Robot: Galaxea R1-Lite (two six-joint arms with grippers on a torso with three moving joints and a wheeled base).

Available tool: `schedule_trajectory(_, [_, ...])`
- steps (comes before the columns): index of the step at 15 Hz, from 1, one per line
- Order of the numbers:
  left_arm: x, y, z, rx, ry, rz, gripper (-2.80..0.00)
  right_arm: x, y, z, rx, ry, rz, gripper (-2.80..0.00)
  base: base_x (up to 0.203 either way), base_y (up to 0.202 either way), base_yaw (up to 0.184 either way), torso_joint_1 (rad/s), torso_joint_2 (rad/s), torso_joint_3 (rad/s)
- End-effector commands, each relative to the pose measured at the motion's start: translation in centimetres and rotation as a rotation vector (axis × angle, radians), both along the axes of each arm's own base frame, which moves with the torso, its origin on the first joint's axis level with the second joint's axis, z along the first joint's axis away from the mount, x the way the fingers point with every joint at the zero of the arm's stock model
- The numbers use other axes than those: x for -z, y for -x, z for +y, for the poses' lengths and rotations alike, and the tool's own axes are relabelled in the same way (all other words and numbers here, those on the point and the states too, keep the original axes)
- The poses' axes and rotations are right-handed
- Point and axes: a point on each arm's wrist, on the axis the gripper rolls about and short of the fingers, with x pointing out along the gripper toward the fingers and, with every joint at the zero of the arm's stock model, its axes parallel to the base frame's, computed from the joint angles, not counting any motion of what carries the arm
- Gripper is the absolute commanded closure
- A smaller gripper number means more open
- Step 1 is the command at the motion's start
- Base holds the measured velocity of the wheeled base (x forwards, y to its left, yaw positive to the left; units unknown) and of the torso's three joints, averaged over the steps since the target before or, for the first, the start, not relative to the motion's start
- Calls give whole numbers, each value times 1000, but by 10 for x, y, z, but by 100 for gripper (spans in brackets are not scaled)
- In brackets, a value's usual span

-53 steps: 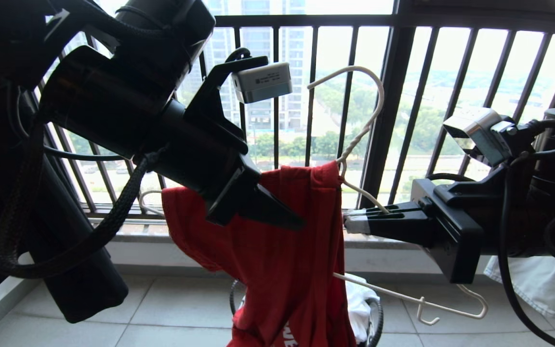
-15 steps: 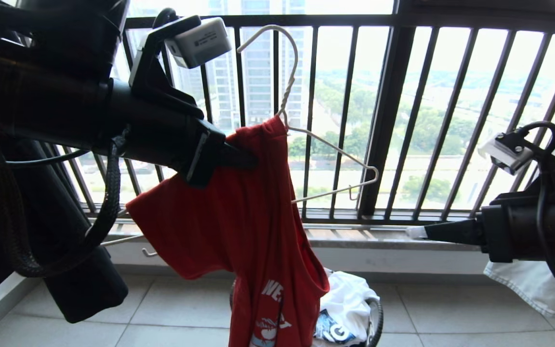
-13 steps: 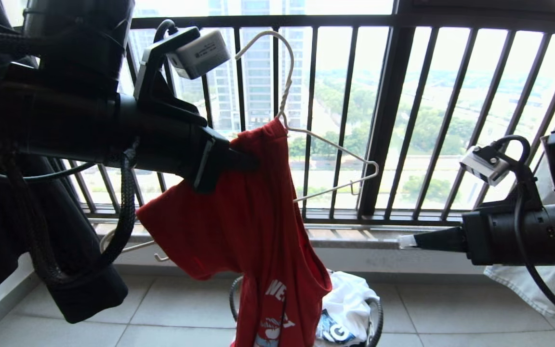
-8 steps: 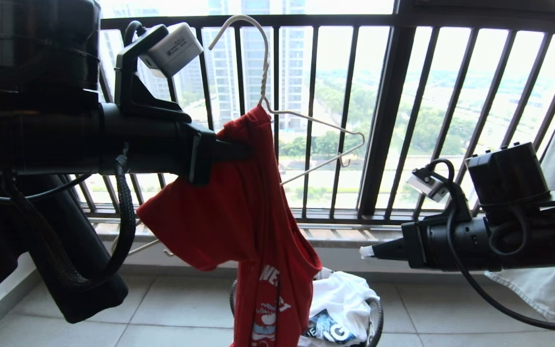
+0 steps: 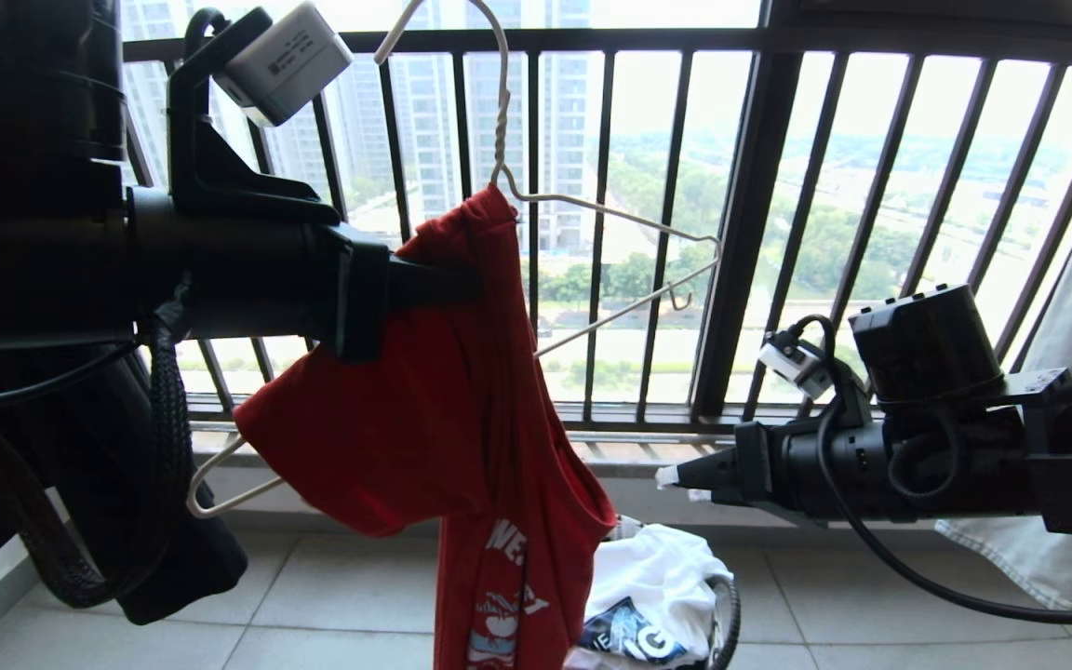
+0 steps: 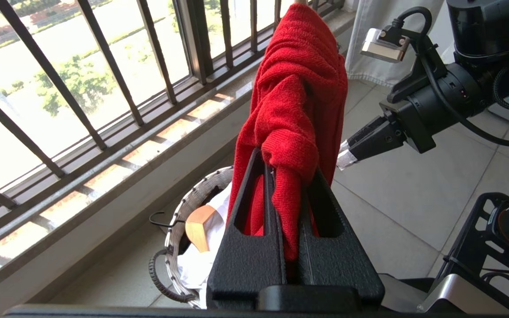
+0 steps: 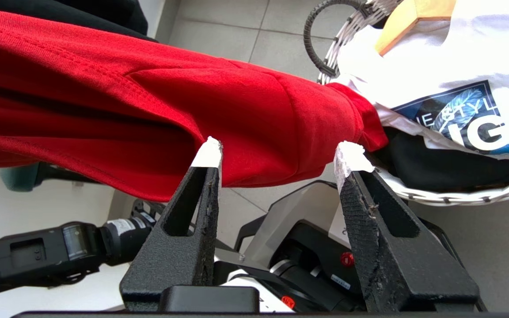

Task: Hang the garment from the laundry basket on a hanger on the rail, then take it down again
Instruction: Hang the clothes on the clothes rack

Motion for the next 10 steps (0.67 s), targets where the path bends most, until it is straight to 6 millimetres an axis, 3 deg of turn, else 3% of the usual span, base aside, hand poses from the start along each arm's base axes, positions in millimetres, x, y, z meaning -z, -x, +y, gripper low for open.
schedule_trajectory(1, [2,-1,-4,12,-6,6,0,4,-2,7,-9,-9,26,-280,0,0,0,0,0,0])
schedule_trajectory(4, [6,-1,-5,20,-30,-6,0,13,-5,17,-21,-4,63,-280,0,0,0,0,0,0])
schedule_trajectory(10, [7,-3,-6,20,-33,-1,0,12,3,28,-62,3,55,-280,0,0,0,0,0,0])
